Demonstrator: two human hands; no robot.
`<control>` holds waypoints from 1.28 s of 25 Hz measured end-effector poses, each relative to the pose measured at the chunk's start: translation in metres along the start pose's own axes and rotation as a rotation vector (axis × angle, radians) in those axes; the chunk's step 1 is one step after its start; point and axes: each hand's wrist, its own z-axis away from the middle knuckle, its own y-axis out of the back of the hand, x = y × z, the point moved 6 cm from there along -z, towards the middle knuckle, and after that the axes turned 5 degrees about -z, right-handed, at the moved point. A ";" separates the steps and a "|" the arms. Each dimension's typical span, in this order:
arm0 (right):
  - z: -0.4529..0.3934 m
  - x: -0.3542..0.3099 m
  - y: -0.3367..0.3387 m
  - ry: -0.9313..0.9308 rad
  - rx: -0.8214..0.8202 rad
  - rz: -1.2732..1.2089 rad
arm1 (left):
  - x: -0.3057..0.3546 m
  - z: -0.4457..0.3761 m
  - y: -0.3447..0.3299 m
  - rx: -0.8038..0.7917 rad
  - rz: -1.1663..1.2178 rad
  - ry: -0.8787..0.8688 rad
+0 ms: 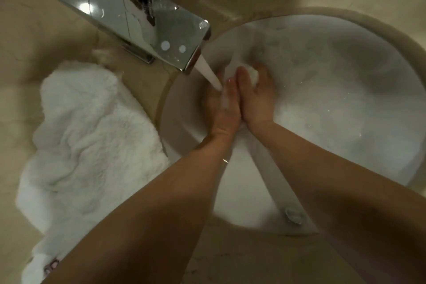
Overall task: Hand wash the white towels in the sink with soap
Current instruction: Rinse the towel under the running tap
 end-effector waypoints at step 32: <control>0.003 -0.025 0.013 -0.078 -0.118 -0.199 | 0.032 0.027 0.034 -0.033 -0.168 0.365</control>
